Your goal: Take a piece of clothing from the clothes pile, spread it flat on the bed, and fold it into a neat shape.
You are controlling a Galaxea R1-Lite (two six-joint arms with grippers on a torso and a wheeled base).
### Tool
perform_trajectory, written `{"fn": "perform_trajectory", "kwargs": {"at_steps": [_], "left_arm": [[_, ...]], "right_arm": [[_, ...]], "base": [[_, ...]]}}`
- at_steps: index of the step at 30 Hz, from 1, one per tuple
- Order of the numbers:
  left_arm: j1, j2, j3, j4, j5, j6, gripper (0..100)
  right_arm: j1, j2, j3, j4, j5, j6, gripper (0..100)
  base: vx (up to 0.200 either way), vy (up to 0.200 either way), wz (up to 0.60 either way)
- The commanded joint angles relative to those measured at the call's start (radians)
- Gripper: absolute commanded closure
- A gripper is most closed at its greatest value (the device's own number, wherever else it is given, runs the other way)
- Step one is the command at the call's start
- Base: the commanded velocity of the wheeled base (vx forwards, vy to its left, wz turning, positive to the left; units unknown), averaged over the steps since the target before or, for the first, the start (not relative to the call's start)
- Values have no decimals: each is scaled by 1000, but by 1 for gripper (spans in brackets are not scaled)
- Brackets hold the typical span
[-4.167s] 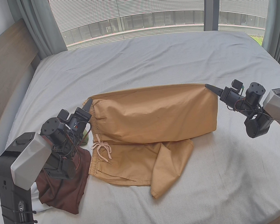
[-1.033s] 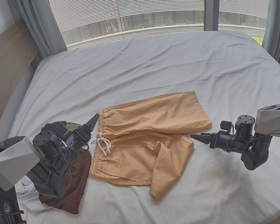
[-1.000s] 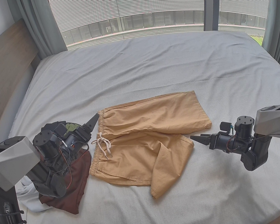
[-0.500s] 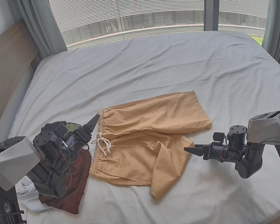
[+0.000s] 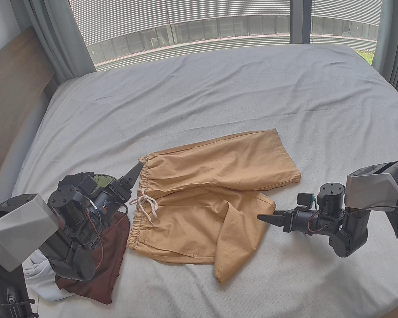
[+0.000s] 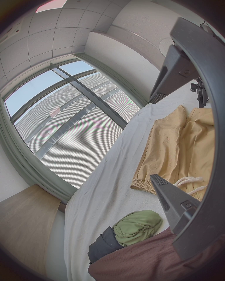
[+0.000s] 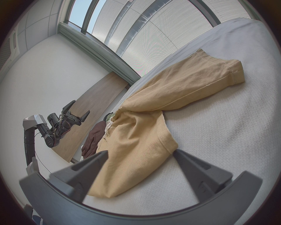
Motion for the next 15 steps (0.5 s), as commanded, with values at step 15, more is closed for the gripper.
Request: {"fn": "perform_trajectory", "kwargs": {"at_steps": [15], "left_arm": [[0, 9, -2, 0, -1, -5, 0]], "right_arm": [[17, -203, 133, -1, 4, 7, 100]], "base": [[0, 0, 0]]}}
